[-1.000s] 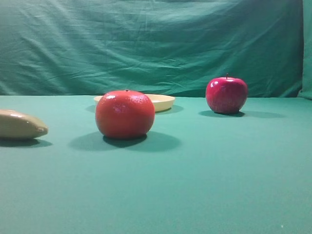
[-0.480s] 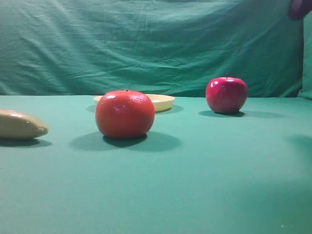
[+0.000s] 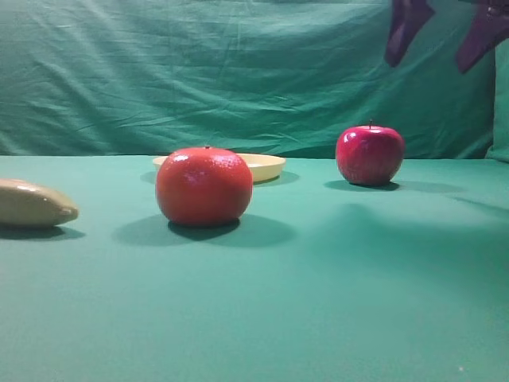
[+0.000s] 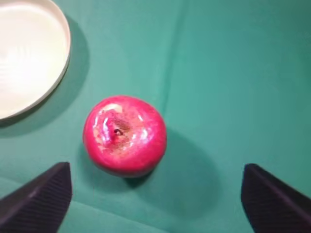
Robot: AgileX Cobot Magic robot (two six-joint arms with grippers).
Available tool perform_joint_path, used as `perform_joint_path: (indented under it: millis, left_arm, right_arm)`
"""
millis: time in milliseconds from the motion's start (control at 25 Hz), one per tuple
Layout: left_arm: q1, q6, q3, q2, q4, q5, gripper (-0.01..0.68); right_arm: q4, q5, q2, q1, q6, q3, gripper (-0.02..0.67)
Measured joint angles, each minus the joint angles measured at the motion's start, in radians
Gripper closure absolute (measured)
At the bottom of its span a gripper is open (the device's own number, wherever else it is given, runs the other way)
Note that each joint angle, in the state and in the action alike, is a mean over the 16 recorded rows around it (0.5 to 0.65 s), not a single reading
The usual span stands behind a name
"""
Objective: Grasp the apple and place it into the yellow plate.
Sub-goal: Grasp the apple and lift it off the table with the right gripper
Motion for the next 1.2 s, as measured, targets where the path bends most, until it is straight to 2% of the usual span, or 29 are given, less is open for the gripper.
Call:
perform_joint_path:
  millis: [440,800,1040,1200]
  left_arm:
    - [0.0,0.0,0.0,0.0,0.0,0.0,0.516]
    - [0.0,0.0,0.0,0.0,0.0,0.0,0.516]
    - [0.0,0.0,0.0,0.0,0.0,0.0,0.516]
    - [0.0,0.0,0.0,0.0,0.0,0.0,0.516]
  right_arm:
    - [-0.017,-0.04,0.168,0.032,-0.044,-0.094,-0.018]
    - [-0.019,-0.031,0.245,0.032,-0.046,-0.164,0.052]
    - [0.04,0.003,0.254,0.04,-0.05,-0.257,0.099]
    - [0.091,0.005,0.256,0.067,-0.069,-0.324,0.106]
